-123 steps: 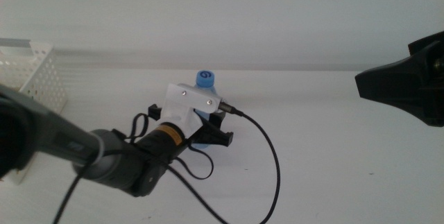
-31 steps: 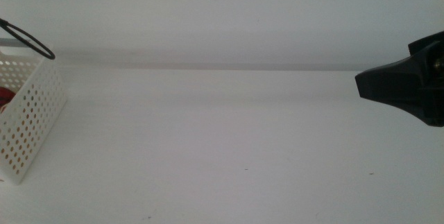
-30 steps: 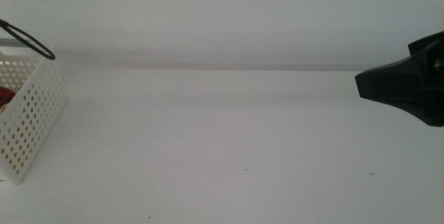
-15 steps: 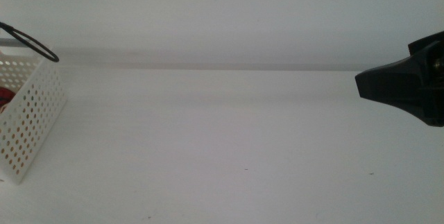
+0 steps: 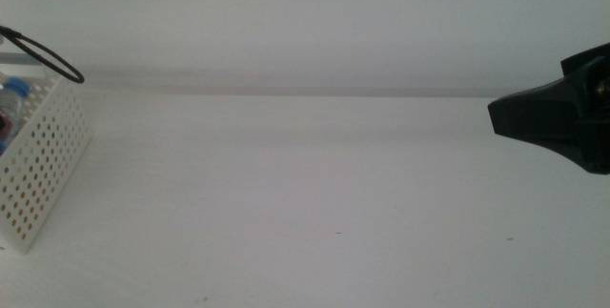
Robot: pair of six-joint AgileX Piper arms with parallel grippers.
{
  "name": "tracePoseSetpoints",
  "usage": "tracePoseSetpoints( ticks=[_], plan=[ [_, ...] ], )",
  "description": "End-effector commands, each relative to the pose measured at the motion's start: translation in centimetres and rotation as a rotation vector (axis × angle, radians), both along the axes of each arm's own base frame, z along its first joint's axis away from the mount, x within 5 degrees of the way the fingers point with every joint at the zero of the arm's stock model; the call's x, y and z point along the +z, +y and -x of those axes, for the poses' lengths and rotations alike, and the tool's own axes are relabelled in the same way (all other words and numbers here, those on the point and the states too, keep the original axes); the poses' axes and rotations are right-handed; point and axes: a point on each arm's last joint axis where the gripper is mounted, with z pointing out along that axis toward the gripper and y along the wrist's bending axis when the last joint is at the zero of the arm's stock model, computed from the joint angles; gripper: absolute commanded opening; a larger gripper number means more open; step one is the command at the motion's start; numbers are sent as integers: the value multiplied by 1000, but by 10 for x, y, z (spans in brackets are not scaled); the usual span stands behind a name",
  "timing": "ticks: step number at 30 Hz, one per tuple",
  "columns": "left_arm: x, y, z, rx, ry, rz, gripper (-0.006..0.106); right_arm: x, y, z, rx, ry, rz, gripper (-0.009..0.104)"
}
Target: Use arms to grab the bottles and put them into the dustbin to the left of the table.
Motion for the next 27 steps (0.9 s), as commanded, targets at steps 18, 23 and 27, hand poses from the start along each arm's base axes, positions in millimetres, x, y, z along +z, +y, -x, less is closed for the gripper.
tracePoseSetpoints(
  ticks=[18,23,27],
  plan=[
    [115,-92,37,65,-164,-5,94,3,-1,1,6,-19,2,77],
    [132,-124,70,64,-188,41,94,3,-1,1,6,-19,2,77],
    [145,-146,100,73,-248,95,94,3,-1,1,6,-19,2,77]
  ],
)
